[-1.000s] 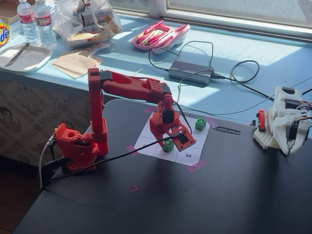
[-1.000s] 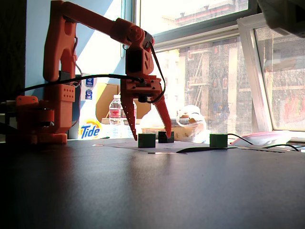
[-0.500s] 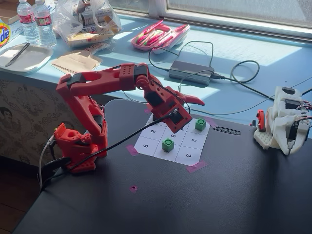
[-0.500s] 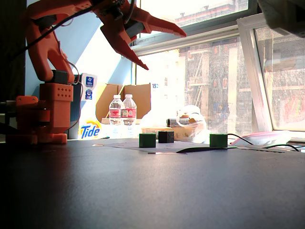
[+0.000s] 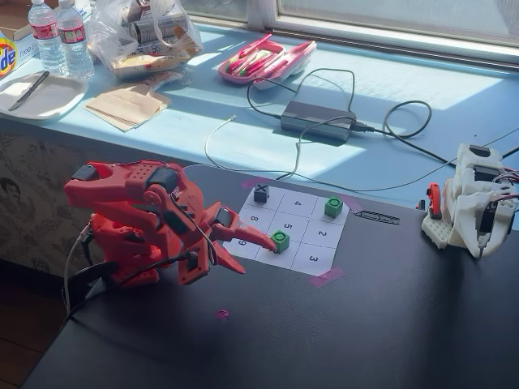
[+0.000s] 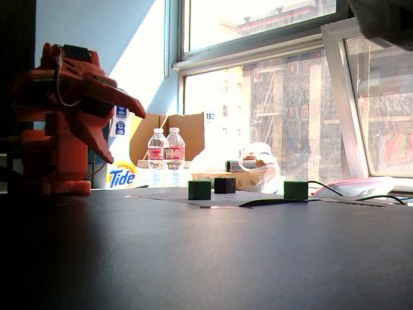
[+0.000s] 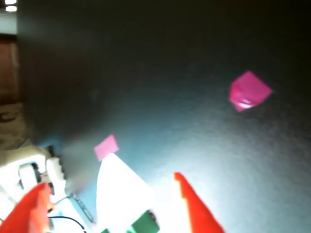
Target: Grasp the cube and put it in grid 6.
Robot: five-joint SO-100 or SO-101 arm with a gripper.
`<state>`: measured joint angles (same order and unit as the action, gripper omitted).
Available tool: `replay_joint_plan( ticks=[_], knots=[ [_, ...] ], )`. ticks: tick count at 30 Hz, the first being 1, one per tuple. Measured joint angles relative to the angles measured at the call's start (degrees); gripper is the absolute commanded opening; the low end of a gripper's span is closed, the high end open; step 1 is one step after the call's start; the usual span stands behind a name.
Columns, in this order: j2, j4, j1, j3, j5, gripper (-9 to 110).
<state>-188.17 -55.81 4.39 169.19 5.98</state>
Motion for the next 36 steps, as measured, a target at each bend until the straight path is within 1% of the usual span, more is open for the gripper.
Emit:
replay_joint_plan(
  ticks=[3, 7, 36],
  knots=[
    [-0.35, -2.29, 1.23, 2.72, -0.70, 21],
    [-0.79, -3.96, 0.79, 3.25, -0.97, 0],
    [-0.88, -4.22, 0.62, 3.69, -1.23, 0]
  ],
)
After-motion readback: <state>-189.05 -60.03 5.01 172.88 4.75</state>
